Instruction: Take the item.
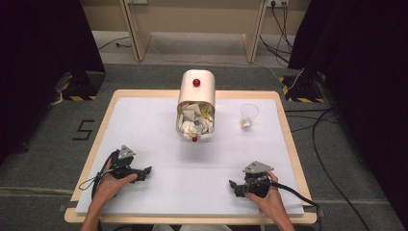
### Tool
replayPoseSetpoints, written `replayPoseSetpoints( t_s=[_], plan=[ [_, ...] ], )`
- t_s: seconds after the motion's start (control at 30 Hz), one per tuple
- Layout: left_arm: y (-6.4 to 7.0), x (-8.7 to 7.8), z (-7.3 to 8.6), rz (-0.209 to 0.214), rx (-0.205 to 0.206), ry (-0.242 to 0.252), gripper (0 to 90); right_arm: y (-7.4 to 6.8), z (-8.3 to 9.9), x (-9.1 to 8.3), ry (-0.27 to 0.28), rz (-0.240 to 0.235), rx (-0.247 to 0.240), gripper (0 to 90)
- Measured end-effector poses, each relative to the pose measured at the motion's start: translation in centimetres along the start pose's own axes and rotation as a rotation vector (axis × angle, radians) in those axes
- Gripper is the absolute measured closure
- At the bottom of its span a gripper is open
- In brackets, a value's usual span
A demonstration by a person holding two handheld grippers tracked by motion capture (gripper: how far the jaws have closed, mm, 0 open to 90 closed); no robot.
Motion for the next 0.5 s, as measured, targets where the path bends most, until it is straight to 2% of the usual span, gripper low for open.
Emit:
replayPoseSetpoints(
  t_s=[0.5],
  plan=[
    [-0.01,0.00,0.00,0.000,0.000,0.000,0.0,-0.02,0.05,-0.02,-0.001,-0.005,0.001,16.0]
  ],
)
Point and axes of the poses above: each handheld gripper's, and its own axes: x roughly forward along the jaws, z roughly out of its underside, y roughly to its right, the point moved 7 cm from there along x, roughly forward along the jaws, and after that the axes turned 8 degrees about y, right-handed, at the moved point
